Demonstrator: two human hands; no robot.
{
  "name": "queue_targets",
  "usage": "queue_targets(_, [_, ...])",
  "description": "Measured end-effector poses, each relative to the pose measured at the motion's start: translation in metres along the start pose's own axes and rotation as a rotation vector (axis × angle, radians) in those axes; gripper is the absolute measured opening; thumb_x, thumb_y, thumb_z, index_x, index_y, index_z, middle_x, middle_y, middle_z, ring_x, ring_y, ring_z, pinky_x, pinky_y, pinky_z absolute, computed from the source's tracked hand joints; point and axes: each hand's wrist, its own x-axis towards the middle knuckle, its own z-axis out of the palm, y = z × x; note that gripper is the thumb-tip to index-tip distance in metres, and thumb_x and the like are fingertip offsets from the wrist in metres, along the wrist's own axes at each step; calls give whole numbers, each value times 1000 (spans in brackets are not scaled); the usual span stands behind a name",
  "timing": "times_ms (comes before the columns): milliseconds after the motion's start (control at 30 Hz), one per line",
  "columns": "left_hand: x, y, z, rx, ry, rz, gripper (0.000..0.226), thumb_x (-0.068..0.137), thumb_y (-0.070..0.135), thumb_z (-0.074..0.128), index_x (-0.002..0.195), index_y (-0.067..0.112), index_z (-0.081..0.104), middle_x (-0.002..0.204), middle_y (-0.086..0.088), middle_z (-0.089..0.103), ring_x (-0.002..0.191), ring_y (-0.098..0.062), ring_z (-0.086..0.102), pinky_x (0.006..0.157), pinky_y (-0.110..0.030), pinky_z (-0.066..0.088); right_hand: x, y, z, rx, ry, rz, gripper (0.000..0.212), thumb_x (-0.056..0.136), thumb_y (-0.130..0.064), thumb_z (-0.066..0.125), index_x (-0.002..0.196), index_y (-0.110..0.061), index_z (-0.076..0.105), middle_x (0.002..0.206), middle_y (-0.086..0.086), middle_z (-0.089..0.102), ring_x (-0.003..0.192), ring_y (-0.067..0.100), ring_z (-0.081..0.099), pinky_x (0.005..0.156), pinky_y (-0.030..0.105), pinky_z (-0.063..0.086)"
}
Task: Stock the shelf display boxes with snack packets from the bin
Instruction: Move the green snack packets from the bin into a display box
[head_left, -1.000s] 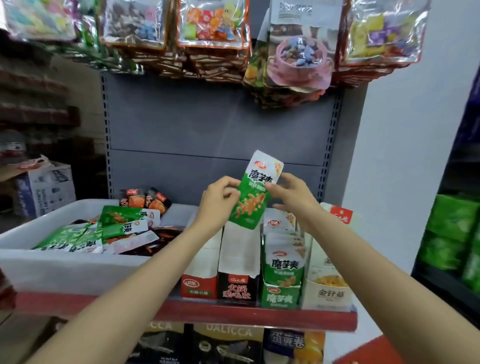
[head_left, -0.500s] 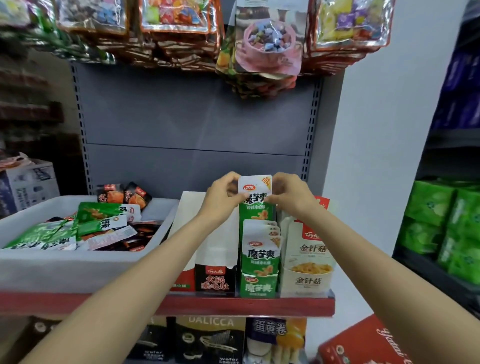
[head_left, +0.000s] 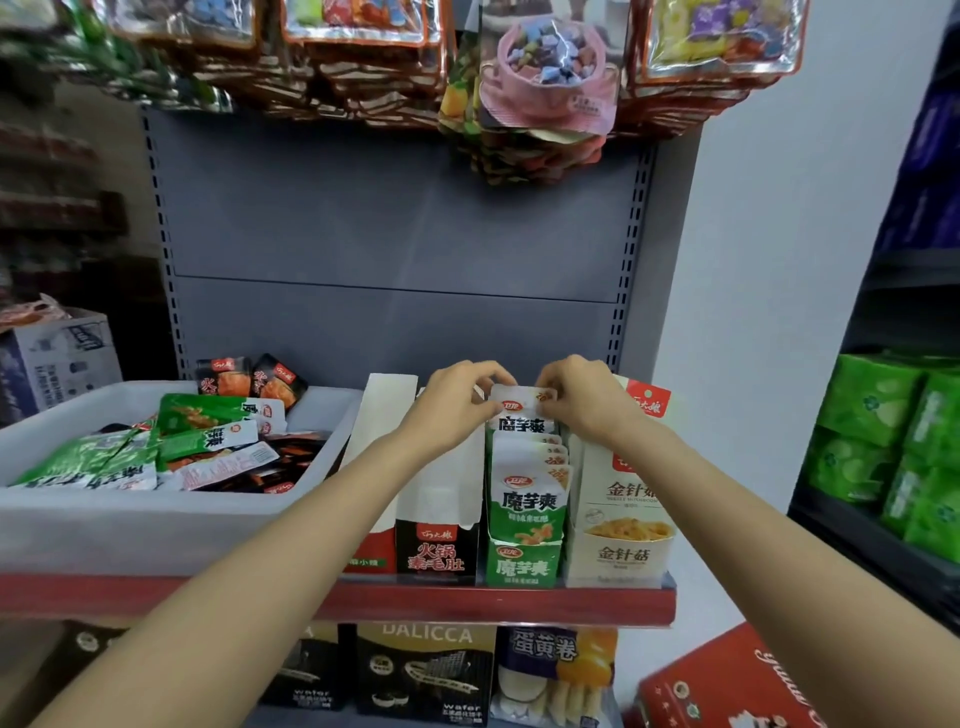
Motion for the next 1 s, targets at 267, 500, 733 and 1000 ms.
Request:
queue_targets(267, [-26,-37,-48,-20,139,-46,14,88,17,62,100,22,65,99,6,63,81,-5,58,67,-7,38,7,-59,18,14,130,-131,21,88,-17,54,106,-17,64,110,4,60,102,22,57,80,36,50])
queue_targets(500, [-66,-136,-122,141,182,-312,18,86,6,62,104,9,66,95,-2,65,86,-17,61,66,-15,38,40,-149,82,168,-50,-233,25,89,-16,54,112,-13,62,113,5,63,102,24,58,84,37,50])
queue_targets(733, [-84,-234,-186,343,-6,-587,42,81,25,70,119,12,58,126,-10,59,114,-27,55,97,-33,42,92,-221,149,297,-268,-163,42,91,-21,58,129,-5,48,128,13,55,117,28,51,84,26,35])
queue_targets(1000, [-89,-263,-184,326,-288,-666,76,83,48,65,147,30,27,152,-3,30,137,-24,31,110,-32,28,135,-259,197,323,-546,-85,60,95,-26,53,146,-5,28,151,13,29,134,27,36,105,30,32])
